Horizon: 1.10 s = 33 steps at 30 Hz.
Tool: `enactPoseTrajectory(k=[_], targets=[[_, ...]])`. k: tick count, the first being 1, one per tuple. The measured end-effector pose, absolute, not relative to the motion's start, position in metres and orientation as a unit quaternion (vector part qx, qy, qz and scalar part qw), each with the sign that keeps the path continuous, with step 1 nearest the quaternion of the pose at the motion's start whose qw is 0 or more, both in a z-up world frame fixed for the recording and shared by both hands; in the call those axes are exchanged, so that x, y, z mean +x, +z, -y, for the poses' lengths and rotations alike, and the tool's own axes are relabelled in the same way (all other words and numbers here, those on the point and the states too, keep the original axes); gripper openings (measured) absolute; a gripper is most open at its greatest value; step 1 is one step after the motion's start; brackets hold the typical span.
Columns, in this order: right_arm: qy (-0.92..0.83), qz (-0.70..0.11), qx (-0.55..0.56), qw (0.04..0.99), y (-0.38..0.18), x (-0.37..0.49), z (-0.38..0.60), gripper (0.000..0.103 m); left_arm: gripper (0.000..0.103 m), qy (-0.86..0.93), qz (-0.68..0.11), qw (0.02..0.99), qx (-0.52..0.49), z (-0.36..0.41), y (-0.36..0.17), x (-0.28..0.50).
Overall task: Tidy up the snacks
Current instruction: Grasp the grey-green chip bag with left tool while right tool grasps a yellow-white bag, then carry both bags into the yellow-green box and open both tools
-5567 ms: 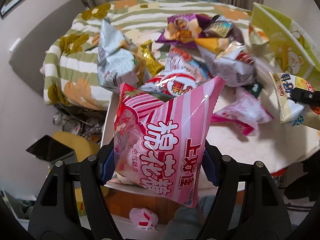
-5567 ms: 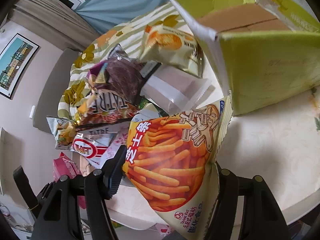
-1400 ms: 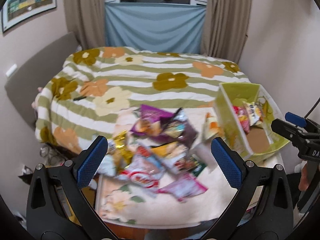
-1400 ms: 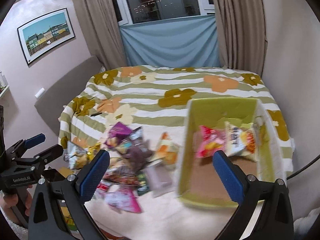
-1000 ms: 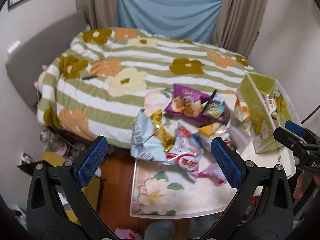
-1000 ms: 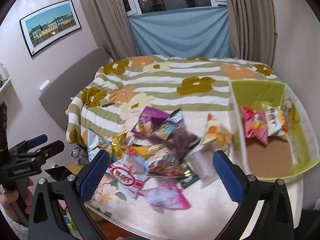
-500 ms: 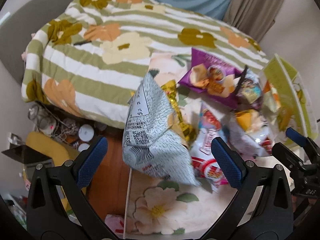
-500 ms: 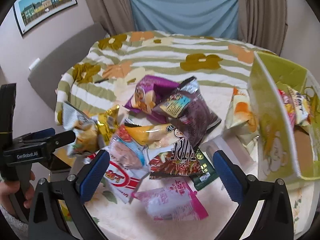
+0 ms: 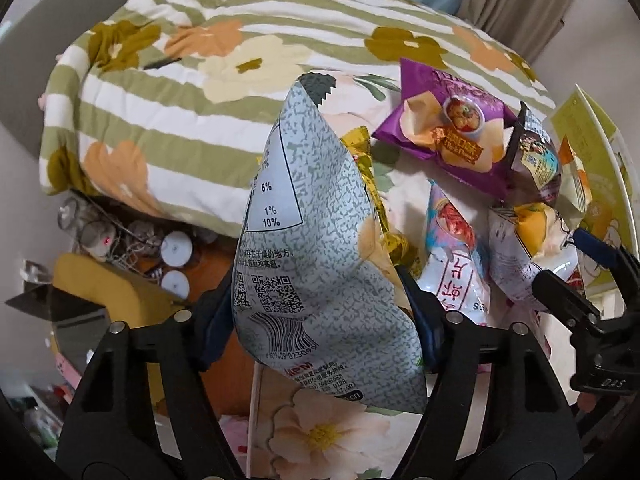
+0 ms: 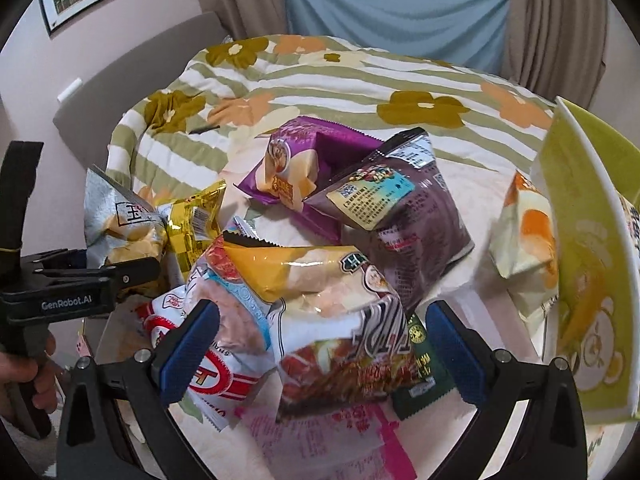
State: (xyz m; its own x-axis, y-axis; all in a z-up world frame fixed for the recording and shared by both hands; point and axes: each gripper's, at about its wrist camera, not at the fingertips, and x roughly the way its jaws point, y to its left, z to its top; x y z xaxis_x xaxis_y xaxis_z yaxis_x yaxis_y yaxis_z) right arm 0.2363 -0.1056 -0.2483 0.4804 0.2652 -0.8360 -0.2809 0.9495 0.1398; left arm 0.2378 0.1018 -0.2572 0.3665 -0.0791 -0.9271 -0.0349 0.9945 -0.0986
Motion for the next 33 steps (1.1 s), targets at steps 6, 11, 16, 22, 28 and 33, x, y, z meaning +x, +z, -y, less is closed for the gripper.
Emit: enactPoseTrajectory(k=[6, 11, 16, 22, 28, 33], targets=[[0.166, -0.491, -0.027, 0.855, -0.256, 0.243, 0.102, 0.100, 0.065, -0.015, -0.567, 0.822, -0.054, -0.101, -0.253, 0.232], [0.170, -0.506, -0.031, 0.845, -0.266, 0.249, 0.102, 0.089, 0.065, -0.014, -0.565, 0.823, -0.054, -0.102, -0.251, 0.228], [0.170, -0.513, -0.039, 0.841, -0.273, 0.248, 0.103, 0.074, 0.065, -0.017, -0.561, 0.826, -0.053, -0.102, -0.245, 0.222], [0.172, -0.512, -0.039, 0.841, -0.269, 0.243, 0.101, 0.057, 0.065, -0.020, -0.553, 0.831, -0.054, -0.104, -0.236, 0.216], [0.174, -0.505, -0.031, 0.845, -0.258, 0.232, 0.102, 0.055, 0.065, -0.029, -0.542, 0.838, -0.052, -0.105, -0.223, 0.207], [0.171, -0.497, -0.020, 0.851, -0.245, 0.221, 0.104, 0.055, 0.065, -0.039, -0.529, 0.846, -0.049, -0.104, -0.209, 0.198]])
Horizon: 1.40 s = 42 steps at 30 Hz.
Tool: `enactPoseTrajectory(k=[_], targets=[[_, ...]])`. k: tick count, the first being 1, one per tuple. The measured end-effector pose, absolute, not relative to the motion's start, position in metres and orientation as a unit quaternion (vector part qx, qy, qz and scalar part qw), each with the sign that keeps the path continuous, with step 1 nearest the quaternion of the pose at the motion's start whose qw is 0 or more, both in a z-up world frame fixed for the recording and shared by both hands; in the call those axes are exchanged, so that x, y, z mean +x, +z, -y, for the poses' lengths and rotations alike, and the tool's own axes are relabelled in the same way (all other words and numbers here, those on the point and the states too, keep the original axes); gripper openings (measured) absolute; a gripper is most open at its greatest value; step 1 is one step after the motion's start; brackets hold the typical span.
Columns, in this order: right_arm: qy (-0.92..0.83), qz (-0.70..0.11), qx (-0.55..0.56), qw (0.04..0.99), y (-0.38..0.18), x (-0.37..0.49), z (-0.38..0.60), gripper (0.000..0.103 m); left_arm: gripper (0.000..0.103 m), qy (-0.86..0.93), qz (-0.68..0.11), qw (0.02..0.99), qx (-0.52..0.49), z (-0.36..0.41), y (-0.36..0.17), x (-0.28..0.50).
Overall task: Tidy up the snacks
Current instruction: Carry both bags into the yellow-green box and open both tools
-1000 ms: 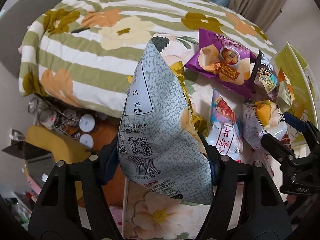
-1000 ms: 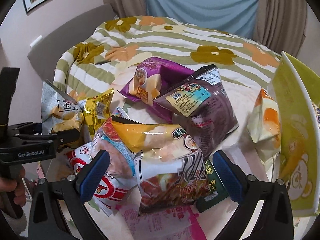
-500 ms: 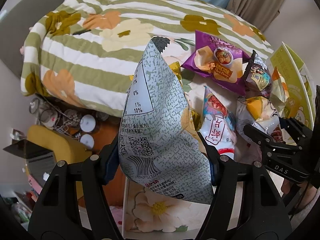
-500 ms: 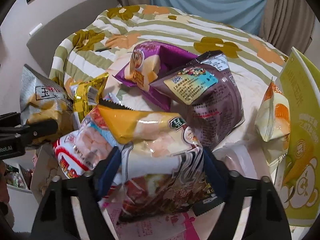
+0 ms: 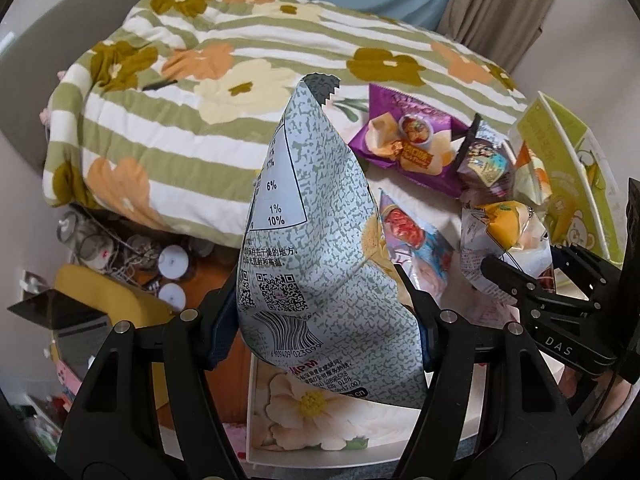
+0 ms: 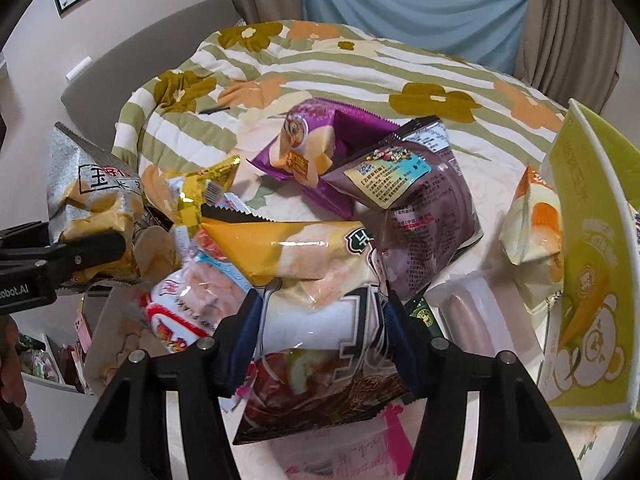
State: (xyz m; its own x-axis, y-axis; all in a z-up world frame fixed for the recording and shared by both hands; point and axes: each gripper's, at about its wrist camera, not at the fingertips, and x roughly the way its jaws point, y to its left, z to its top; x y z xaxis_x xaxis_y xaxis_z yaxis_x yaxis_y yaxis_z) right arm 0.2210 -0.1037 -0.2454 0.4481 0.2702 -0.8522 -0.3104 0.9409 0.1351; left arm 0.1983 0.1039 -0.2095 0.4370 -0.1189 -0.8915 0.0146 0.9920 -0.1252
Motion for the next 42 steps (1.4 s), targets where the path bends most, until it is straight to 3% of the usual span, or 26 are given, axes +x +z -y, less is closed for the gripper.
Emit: enactPoseTrajectory(k=[15, 27, 35, 42], targets=[[0.136, -0.455, 0.055, 0.878, -0.159, 0.181, 0.137, 0.055, 0.065, -0.121, -0.453, 0.883, -0.023, -0.064, -0.127, 0.187], [0.082, -0.388, 0.101, 0.913, -0.095, 0.177, 0.247, 0.055, 0.065, -0.189, -0.404, 0.895, 0.005, 0.065, -0.073, 0.212], [0.045, -0.385, 0.113, 0.915, -0.091, 0.179, 0.363, 0.055, 0.065, -0.234, -0.413, 0.880, 0.007, 0.193, -0.076, 0.236], [0.035, -0.402, 0.140, 0.904, -0.110, 0.189, 0.438, 0.055, 0.065, -0.237, -0.454, 0.858, 0.038, 0.292, -0.123, 0.249]])
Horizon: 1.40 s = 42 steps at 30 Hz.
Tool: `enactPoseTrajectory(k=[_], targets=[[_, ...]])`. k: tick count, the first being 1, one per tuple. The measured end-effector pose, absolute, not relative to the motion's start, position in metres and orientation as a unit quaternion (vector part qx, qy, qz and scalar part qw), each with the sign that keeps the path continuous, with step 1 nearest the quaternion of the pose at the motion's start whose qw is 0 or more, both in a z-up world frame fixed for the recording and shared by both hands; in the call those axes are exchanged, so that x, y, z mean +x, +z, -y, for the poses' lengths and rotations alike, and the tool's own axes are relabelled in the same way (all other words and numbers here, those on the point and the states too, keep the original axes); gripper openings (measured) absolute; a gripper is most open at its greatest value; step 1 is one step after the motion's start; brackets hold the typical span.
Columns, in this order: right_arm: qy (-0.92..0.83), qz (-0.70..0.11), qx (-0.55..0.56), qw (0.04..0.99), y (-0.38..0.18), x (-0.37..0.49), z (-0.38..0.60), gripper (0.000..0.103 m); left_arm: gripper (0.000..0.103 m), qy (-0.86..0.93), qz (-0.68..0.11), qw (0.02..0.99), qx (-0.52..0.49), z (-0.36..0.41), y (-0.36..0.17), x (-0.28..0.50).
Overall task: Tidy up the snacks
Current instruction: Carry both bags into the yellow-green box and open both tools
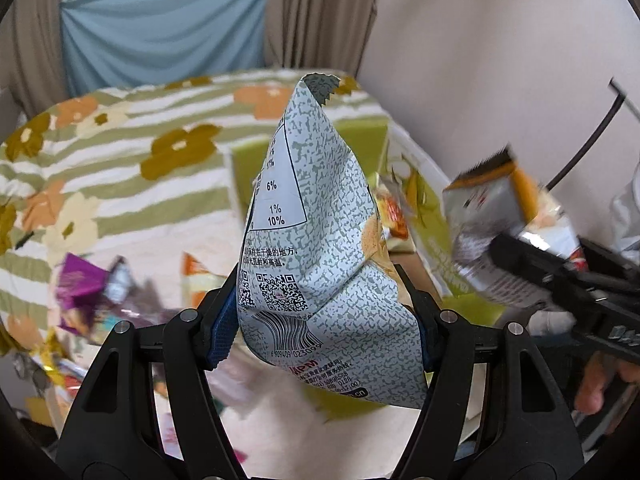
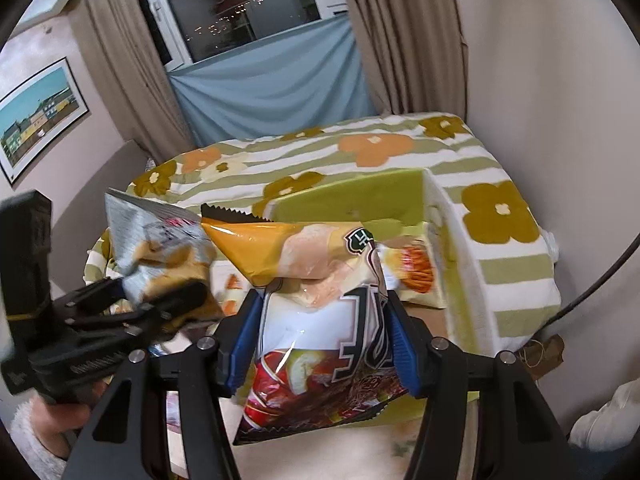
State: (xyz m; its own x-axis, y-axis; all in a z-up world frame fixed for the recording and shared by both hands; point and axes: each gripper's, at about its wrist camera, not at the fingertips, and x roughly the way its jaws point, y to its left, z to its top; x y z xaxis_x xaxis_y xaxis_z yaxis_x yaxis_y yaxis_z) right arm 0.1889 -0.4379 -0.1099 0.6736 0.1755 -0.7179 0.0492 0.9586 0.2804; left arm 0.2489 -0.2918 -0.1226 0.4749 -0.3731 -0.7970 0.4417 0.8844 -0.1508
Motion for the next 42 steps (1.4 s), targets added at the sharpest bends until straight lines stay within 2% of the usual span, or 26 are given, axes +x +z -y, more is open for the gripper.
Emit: enactPoseTrajectory(k=[8, 9, 13, 15, 34, 36, 38, 39, 42], targets=[[0.050, -0.424, 0.160, 0.890, -0.134, 0.188, 0.480, 0.055, 0.065, -0.210, -0.498, 0.839, 0.066, 0.345, -0.181, 0.249], [0.052, -0.426, 0.162, 0.889, -0.136, 0.189, 0.483, 0.055, 0.067, -0.206, -0.500, 0.838, 0.068, 0.348, -0.185, 0.250], [0.063, -0.432, 0.168, 0.884, -0.143, 0.192, 0.491, 0.055, 0.096, -0.185, -0.512, 0.834, 0.086, 0.354, -0.194, 0.247], [0.069, -0.434, 0.168, 0.882, -0.146, 0.194, 0.492, 0.055, 0.098, -0.185, -0.511, 0.836, 0.079, 0.350, -0.191, 0.245], [0.093, -0.450, 0.142, 0.877, -0.158, 0.218, 0.479, 0.057, 0.098, -0.159, -0.493, 0.855, 0.037, 0.306, -0.152, 0.221], [0.092, -0.450, 0.146, 0.877, -0.160, 0.219, 0.478, 0.063, 0.098, -0.155, -0.493, 0.856, 0.032, 0.302, -0.152, 0.219], [0.094, -0.444, 0.147, 0.879, -0.160, 0.217, 0.478, 0.081, 0.098, -0.151, -0.492, 0.857, 0.026, 0.297, -0.152, 0.217], [0.096, -0.439, 0.147, 0.881, -0.159, 0.215, 0.477, 0.093, 0.098, -0.150, -0.491, 0.858, 0.023, 0.296, -0.152, 0.216], [0.096, -0.428, 0.136, 0.888, -0.158, 0.208, 0.475, 0.096, 0.098, -0.147, -0.490, 0.859, 0.020, 0.292, -0.154, 0.212]])
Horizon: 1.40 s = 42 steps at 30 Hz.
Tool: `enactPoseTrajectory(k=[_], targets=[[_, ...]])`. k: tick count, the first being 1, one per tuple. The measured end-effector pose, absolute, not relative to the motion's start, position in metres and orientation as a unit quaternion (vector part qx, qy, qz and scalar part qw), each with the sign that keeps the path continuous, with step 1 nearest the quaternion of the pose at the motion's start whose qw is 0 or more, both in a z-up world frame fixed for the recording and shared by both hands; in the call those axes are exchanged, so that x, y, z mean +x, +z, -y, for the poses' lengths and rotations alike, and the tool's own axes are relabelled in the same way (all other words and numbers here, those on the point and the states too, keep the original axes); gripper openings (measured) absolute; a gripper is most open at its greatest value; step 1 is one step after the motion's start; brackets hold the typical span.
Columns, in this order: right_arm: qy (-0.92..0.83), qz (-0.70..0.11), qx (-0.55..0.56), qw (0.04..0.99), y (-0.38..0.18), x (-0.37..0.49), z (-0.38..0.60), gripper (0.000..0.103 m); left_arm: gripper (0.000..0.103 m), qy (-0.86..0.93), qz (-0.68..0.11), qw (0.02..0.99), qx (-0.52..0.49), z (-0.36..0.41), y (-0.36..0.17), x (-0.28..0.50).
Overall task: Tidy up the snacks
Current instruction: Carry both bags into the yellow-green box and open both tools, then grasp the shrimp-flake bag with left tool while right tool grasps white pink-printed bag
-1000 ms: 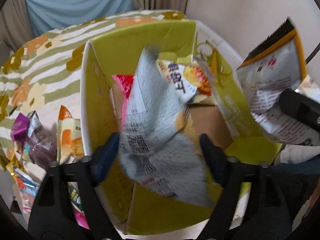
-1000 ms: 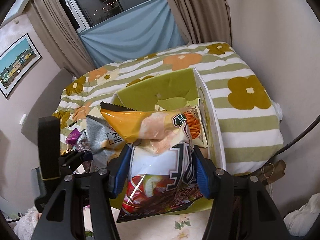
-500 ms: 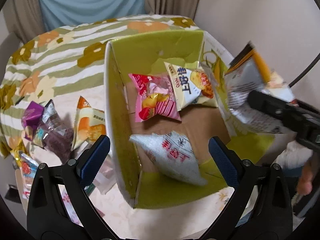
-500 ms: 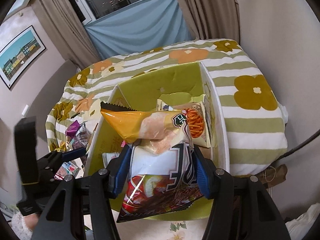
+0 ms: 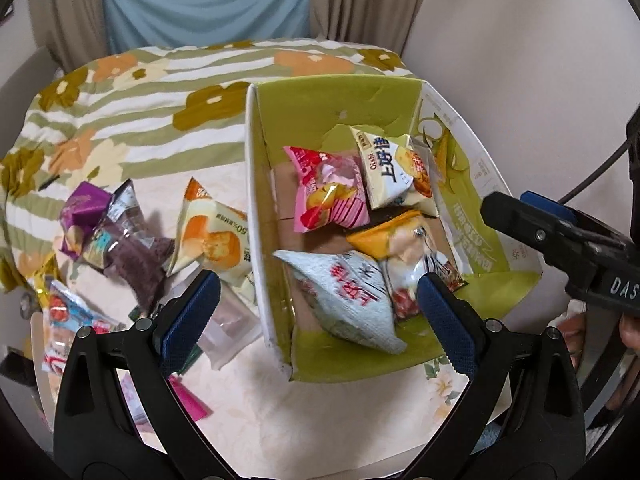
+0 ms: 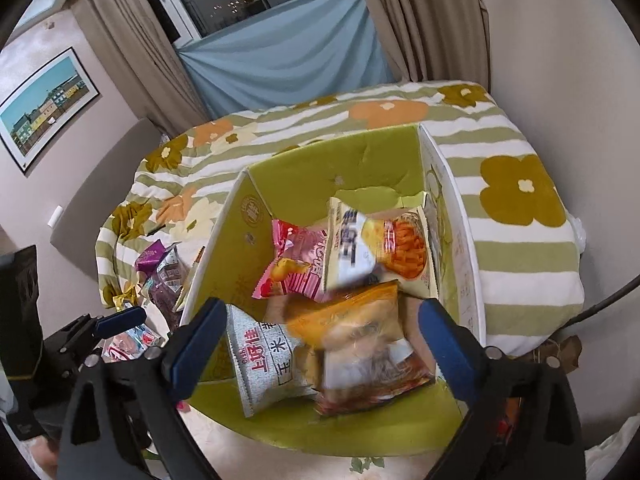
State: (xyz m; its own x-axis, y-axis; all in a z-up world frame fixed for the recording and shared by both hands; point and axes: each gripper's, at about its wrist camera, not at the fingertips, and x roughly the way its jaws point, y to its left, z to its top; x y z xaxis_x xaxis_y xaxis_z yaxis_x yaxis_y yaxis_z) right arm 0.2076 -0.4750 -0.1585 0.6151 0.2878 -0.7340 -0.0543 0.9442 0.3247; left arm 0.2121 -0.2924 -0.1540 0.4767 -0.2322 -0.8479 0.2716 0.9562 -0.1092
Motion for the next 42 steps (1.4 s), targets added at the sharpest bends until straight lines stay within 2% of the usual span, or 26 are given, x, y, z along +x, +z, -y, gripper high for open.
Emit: enactPoseTrajectory(k=[8, 18, 31, 42], targets=[[0.100, -0.430, 0.139, 0.886, -0.163, 0.195, 0.478, 0.097, 0.098, -0.147, -0.486, 0.861, 0.019, 0.291, -0.151, 0.201], [0.127, -0.406, 0.111, 0.898, -0.130, 0.175, 0.456, 0.097, 0.098, -0.125, -0.457, 0.880, 0.019, 0.260, -0.115, 0.176], [0.144, -0.369, 0.099, 0.913, -0.096, 0.146, 0.374, 0.097, 0.098, -0.074, -0.411, 0.909, 0.016, 0.134, -0.086, 0.141], [0.141, -0.374, 0.078, 0.913, -0.112, 0.128, 0.265, 0.102, 0.098, -0.070, -0.443, 0.894, 0.018, 0.014, -0.101, 0.133]])
